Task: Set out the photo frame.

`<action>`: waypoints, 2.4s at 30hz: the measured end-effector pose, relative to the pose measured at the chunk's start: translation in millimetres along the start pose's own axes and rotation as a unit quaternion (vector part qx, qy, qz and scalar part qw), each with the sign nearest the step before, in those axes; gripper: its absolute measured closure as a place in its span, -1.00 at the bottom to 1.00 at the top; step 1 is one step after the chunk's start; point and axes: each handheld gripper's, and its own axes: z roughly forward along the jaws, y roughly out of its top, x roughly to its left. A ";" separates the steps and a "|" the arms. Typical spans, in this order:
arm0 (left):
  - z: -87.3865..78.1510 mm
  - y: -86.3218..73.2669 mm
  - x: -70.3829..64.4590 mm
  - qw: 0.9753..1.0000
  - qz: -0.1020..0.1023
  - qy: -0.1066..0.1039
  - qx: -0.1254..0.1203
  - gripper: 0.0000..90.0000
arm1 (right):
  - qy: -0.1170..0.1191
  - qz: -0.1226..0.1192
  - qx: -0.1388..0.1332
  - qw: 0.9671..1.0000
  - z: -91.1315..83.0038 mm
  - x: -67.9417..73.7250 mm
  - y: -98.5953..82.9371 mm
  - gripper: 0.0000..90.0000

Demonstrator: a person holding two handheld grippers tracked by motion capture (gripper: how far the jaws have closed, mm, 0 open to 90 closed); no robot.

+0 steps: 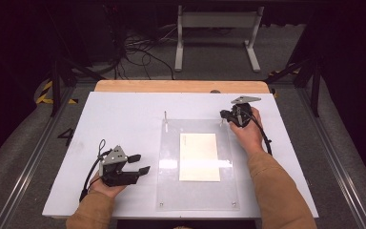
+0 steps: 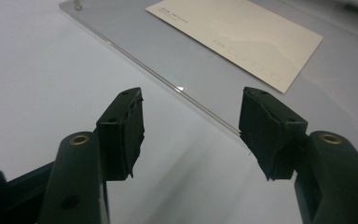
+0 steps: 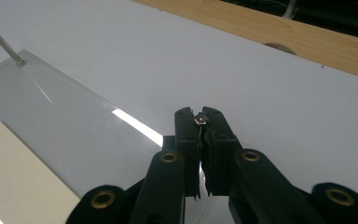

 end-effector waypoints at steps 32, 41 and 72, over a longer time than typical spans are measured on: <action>-0.6 -1.3 1.8 0.998 0.050 0.000 -0.035 -0.60 | 0.044 0.102 0.008 0.994 17.3 -23.4 9.2 0.90; 5.8 -0.3 -4.3 0.996 0.087 -0.009 -0.036 -0.81 | 0.050 0.118 0.008 0.992 20.0 -26.7 9.4 0.90; 44.3 29.7 -34.6 0.978 0.151 -0.049 -0.132 -0.92 | 0.060 0.130 0.000 0.990 22.5 -29.4 6.7 0.89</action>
